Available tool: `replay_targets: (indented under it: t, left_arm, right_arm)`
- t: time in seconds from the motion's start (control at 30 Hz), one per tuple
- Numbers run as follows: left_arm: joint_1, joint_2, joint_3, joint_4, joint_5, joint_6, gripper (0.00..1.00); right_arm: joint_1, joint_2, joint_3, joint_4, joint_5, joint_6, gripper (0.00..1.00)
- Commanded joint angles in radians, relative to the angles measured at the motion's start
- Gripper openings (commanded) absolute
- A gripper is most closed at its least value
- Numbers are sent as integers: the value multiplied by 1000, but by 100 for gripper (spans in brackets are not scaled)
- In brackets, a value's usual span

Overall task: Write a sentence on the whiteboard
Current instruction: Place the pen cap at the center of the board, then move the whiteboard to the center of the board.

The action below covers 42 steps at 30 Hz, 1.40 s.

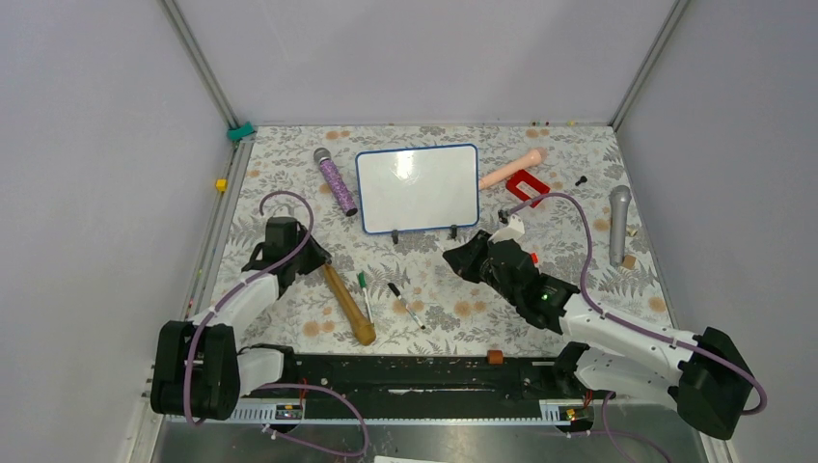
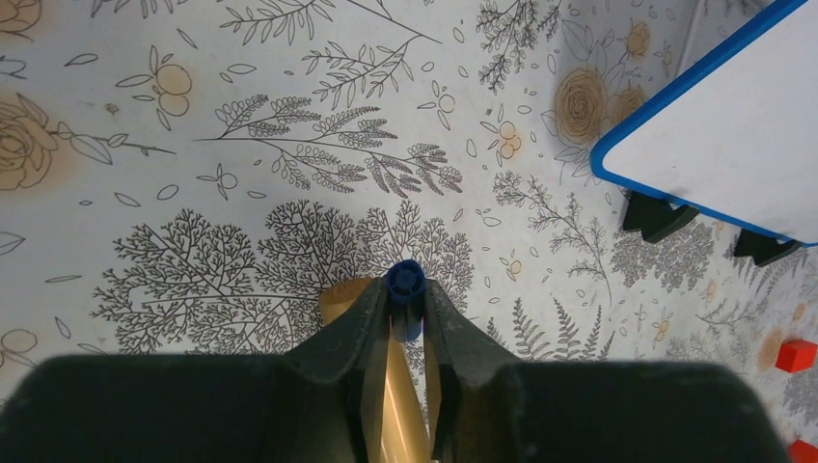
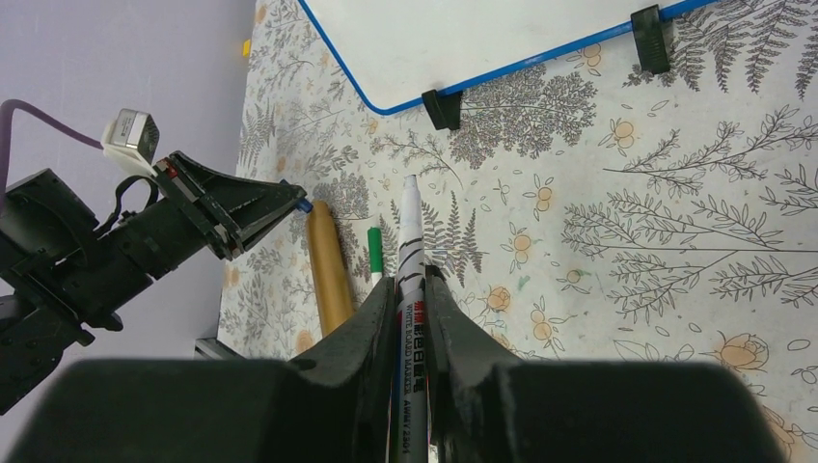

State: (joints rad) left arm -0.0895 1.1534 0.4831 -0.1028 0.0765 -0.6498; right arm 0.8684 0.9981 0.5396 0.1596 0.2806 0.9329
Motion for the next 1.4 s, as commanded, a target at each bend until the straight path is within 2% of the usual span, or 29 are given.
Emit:
replay_targets:
  t: [0.0,0.17,0.3,0.6,0.87,1.1,1.27,1.37]
  left_arm:
    - [6,35,47,75,58,41,21]
    - [6,-4,-3,134,70,45,58]
    - [5,-69,-61,182,72,41,71]
    - [5,-251,-161,264,104,58,72]
    - [6,-286,-119,215,110,106,73]
    - [5,-350,-178,259,96,96,74]
    - [6,-406,-216,271,73,86,74]
    - [5,-443,-233,273,66,79,73]
  right_arm:
    - [-2,22,32,39,6,-15,0]
    - [-2,50,16,131,-72,-56,0]
    - [-4,68,11,164,-105,-70,0]
    - [-5,71,15,159,-101,-68,0]
    - [-3,35,-10,152,-61,-38,0]
    - [-3,124,164,-223,49,84,0]
    - [-4,127,224,-354,127,141,0]
    - [-5,116,247,-351,120,97,0]
